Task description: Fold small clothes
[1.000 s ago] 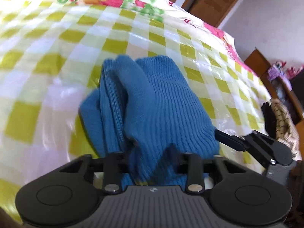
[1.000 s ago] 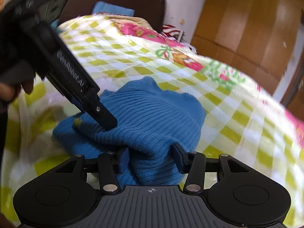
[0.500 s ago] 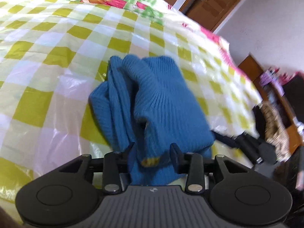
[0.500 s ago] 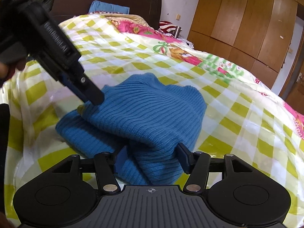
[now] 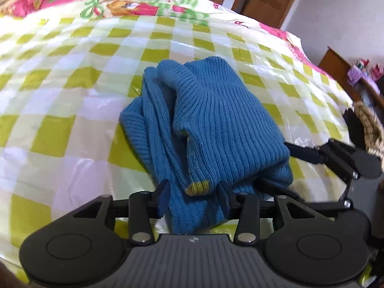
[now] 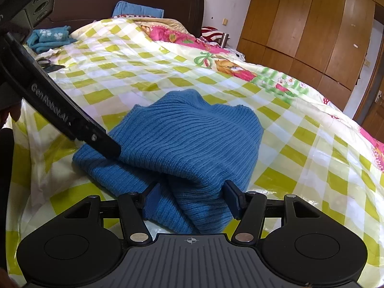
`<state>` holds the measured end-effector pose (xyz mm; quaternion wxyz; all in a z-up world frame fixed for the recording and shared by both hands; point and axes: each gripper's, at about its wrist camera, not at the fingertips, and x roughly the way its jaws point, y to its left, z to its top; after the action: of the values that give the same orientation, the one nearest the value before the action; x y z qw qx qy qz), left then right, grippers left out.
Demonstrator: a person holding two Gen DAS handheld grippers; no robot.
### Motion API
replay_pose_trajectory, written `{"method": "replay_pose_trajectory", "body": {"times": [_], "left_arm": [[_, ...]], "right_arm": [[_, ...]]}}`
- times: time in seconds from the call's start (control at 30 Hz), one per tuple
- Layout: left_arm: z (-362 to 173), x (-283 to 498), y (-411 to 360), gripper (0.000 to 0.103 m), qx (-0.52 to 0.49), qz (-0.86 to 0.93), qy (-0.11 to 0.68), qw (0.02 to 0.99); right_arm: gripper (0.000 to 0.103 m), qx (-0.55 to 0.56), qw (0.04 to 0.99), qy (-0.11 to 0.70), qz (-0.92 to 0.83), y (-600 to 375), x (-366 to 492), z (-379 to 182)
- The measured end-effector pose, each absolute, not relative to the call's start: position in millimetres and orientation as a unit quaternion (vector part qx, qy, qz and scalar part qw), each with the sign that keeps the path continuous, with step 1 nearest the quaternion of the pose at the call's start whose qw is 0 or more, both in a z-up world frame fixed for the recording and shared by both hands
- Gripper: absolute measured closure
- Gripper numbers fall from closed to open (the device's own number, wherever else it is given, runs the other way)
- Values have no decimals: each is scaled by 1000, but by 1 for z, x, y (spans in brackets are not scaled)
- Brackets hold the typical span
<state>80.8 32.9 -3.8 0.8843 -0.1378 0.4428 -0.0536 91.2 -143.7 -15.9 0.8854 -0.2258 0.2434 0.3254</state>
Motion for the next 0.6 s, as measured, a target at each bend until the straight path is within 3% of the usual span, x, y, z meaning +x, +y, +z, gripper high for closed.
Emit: {"method": "replay_pose_trajectory", "body": {"times": [0.13,0.17,0.2,0.3,0.6], "left_arm": [[-9,94,35,48,-159,-52,449,878],[-7,96,36,54,-163,-55,449,877],[-4,98,37,67,-166,-59,447,877],[1,108,50,78,-203,-73,449,867],[8,120,58,81,-277,-93,442,848]], "right_arm": [[44,-227,885,245,325,-143,89,-16],[44,-228,885,245,324,-143,90,-16],[44,-229,884,245,325,-142,90,-16],[44,-229,884,244,325,-143,90,-16],[43,-255,885,216,324,-138,86,-20]]}}
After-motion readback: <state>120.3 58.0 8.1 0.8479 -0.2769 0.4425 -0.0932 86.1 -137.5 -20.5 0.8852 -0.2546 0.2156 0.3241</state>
